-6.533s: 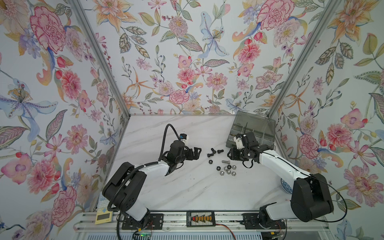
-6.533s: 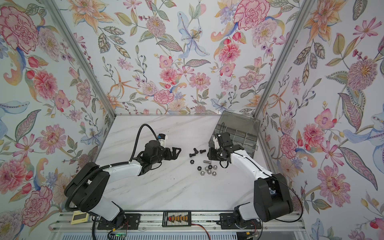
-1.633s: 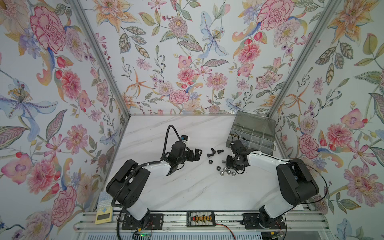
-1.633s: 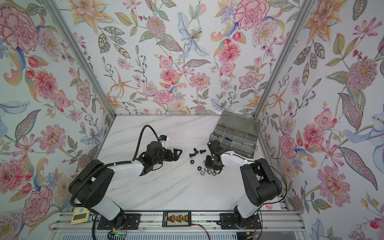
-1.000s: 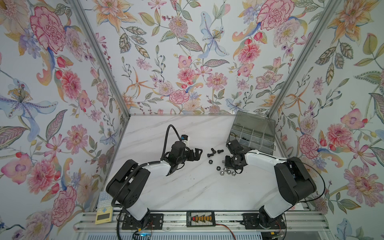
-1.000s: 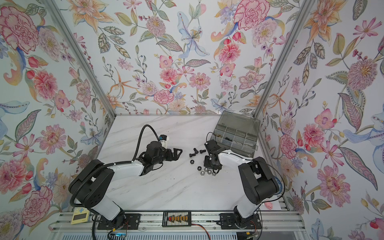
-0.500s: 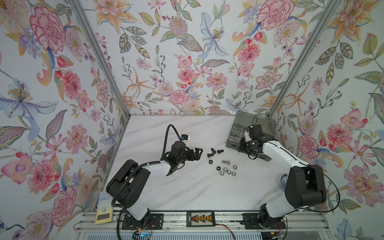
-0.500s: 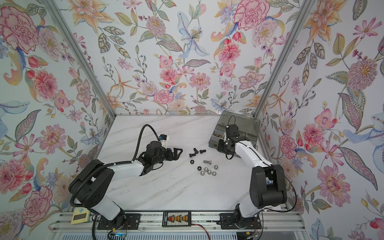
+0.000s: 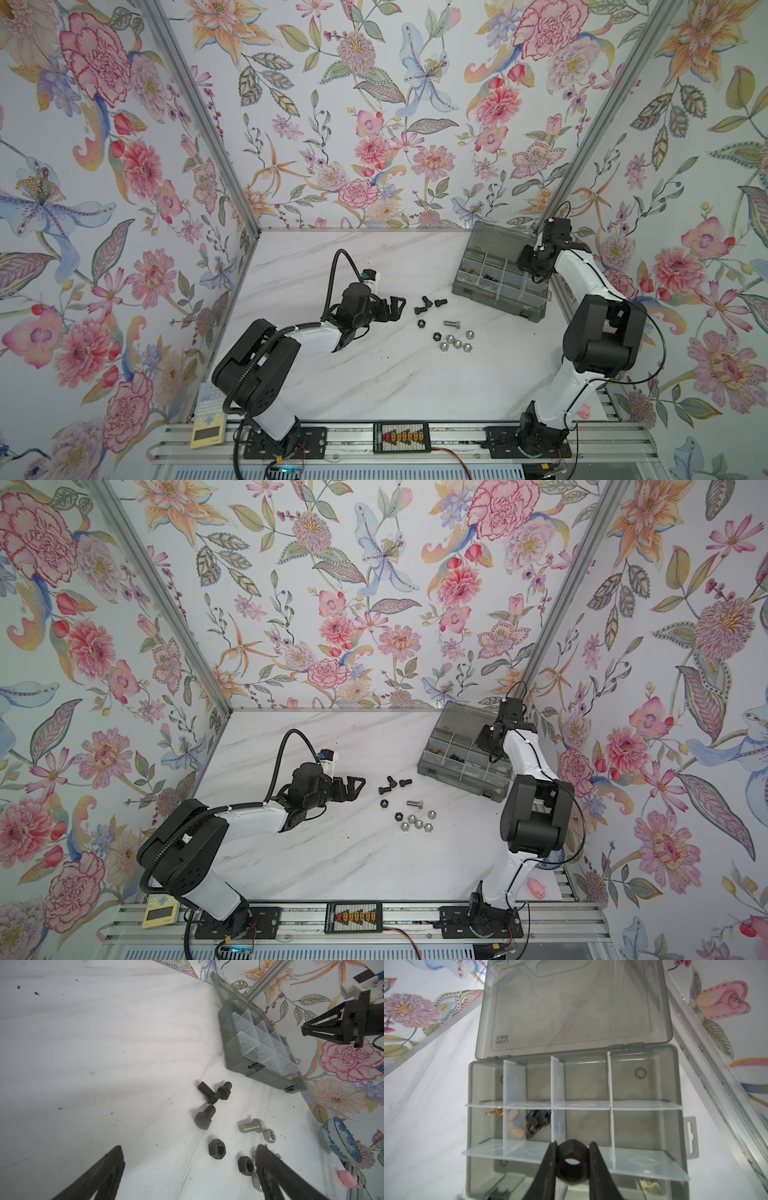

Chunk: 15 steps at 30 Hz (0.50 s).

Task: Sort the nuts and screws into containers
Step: 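Lower the black hex nut into the middle box compartment and open the right gripper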

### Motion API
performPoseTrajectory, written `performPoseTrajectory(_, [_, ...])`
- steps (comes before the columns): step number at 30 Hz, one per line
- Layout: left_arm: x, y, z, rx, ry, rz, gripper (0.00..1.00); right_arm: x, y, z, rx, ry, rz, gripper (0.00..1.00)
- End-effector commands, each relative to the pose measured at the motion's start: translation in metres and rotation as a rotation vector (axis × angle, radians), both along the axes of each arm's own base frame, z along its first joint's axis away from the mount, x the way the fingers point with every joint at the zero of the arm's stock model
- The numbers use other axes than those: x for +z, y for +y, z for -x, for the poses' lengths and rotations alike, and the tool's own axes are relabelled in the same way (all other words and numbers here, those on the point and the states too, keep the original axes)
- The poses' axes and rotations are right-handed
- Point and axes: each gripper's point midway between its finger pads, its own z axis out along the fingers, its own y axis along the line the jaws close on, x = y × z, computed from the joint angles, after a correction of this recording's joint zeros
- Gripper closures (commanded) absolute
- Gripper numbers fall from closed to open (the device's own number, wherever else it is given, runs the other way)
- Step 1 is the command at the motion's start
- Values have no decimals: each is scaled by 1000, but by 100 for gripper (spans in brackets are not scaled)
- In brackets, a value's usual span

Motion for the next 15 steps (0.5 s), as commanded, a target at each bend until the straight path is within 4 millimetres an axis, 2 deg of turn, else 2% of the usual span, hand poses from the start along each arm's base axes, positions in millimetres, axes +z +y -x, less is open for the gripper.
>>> performPoseTrajectory(1, [12, 0, 0, 3, -20, 39, 1, -17, -4, -2, 5, 61, 1, 91])
performPoseTrajectory(5, [13, 0, 0, 4, -23, 42, 1, -36, -4, -9, 9, 93, -16, 91])
performPoseTrajectory(11, [14, 0, -2, 10, -25, 39, 1, -55, -2, -8, 15, 131, -26, 89])
performPoseTrajectory(15, [14, -1, -3, 7, -23, 35, 1, -61, 0, -6, 23, 144, -32, 83])
